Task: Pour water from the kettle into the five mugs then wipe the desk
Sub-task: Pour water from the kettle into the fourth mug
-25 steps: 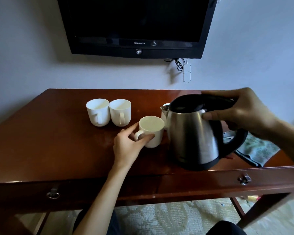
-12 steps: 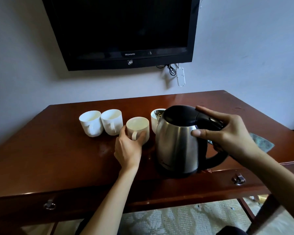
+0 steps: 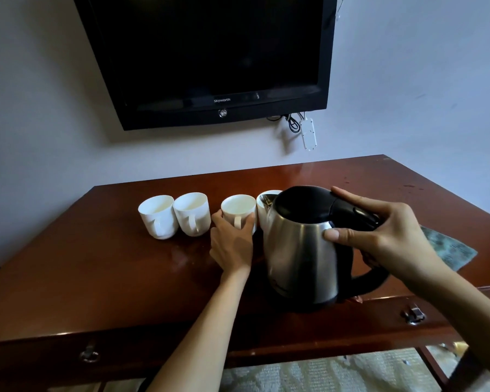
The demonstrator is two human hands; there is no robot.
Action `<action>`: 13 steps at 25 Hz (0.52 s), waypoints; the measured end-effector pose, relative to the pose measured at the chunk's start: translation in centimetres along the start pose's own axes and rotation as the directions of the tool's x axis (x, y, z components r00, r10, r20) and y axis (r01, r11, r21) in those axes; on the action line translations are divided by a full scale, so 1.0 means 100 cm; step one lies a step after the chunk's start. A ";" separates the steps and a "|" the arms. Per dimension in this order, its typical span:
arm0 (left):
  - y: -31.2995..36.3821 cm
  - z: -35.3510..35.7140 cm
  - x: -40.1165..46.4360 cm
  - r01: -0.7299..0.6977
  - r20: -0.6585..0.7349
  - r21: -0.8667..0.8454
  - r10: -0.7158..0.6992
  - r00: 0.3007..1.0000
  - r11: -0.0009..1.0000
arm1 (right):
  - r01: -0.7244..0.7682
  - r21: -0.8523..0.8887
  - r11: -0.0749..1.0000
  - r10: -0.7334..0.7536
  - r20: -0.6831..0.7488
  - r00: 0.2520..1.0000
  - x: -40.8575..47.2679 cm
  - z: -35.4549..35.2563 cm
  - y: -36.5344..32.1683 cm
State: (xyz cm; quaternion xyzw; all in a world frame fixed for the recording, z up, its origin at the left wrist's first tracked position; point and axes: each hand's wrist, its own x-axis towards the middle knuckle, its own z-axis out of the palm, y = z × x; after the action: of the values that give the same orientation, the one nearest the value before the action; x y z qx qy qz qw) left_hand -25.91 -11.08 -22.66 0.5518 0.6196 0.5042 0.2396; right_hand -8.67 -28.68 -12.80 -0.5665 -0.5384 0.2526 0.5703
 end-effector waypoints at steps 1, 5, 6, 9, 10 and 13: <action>0.000 -0.001 0.001 0.003 0.010 0.004 -0.003 1.000 1.000 | -0.004 0.004 1.000 0.004 0.001 1.000 0.000 0.000 0.000; -0.009 -0.027 -0.003 -0.042 -0.082 0.001 0.042 0.996 0.999 | -0.006 0.033 0.999 0.006 0.000 1.000 0.000 0.002 0.000; -0.012 -0.036 -0.004 -0.054 -0.148 -0.028 0.049 0.988 0.998 | -0.010 0.038 0.999 0.010 -0.005 1.000 -0.001 0.000 -0.001; -0.021 -0.058 0.011 0.054 -0.247 -0.114 -0.081 0.966 0.992 | -0.009 0.021 1.000 0.009 -0.004 1.000 0.000 0.000 -0.001; -0.022 -0.060 0.016 0.106 -0.236 -0.110 -0.130 0.963 0.988 | -0.011 0.022 1.000 0.011 0.001 1.000 0.000 0.001 -0.001; -0.025 -0.053 0.027 0.170 -0.175 -0.101 -0.186 0.967 0.980 | -0.027 0.035 0.999 0.027 0.014 1.000 -0.002 0.000 -0.002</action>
State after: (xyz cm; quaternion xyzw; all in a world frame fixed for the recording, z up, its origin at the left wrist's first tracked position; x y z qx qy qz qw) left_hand -32.32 -10.22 -22.20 0.4345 0.6639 0.5553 0.2491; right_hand -8.78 -28.90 -12.65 -0.5619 -0.5299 0.2737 0.5732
